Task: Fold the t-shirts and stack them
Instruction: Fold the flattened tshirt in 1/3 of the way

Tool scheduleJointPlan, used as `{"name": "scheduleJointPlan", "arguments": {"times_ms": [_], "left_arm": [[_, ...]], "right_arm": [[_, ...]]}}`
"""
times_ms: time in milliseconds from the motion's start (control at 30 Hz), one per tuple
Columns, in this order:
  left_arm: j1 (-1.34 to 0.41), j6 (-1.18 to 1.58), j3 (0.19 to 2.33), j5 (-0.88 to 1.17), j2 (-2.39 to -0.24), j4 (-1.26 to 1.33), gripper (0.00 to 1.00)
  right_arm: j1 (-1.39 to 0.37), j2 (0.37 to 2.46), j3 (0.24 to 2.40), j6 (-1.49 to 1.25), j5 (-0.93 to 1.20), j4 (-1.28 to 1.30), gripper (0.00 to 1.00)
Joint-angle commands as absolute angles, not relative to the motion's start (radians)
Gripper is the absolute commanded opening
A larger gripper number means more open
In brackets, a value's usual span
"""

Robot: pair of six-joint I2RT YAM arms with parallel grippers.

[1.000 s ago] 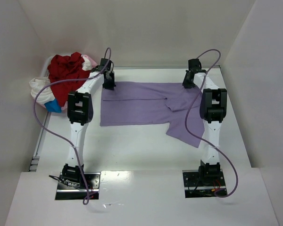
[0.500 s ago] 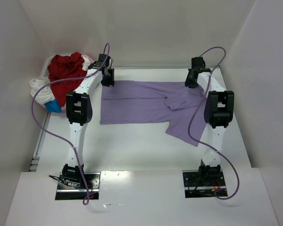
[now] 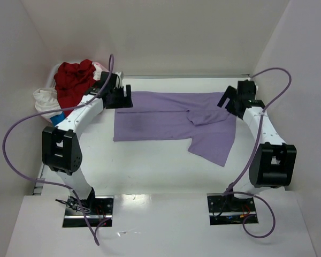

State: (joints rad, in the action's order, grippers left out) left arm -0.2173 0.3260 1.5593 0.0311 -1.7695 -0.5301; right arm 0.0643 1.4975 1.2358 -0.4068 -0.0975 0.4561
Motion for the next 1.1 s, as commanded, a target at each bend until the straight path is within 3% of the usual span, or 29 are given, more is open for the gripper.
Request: {"name": "scheduleJointPlan", "arguments": {"times_ms": [0,100,367,600,1067], "left_arm": [[-0.207,0.414,1.401,0.017,-1.718,-0.485,0.87],[-0.198,0.431,1.307,0.003,-1.665,-0.474,0.93],[-0.106,0.483,1.201,0.101,-1.595,-0.403,0.94],[-0.058,0.463,1.192,0.163,-1.615,-0.374,0.94],[0.003,0.443,1.201,0.255,-1.664,-0.344,0.94]], "right_arm": [[0.061,1.482,1.143,-0.483,-0.112,0.538,1.0],[0.071,1.43,1.059,-0.543,-0.129,0.563,1.0],[0.115,1.347,0.936,-0.687,-0.143,0.661,1.0],[0.156,1.347,0.986,-0.797,-0.098,0.765,1.0],[0.156,1.243,0.716,-0.968,-0.083,0.617,0.99]]}}
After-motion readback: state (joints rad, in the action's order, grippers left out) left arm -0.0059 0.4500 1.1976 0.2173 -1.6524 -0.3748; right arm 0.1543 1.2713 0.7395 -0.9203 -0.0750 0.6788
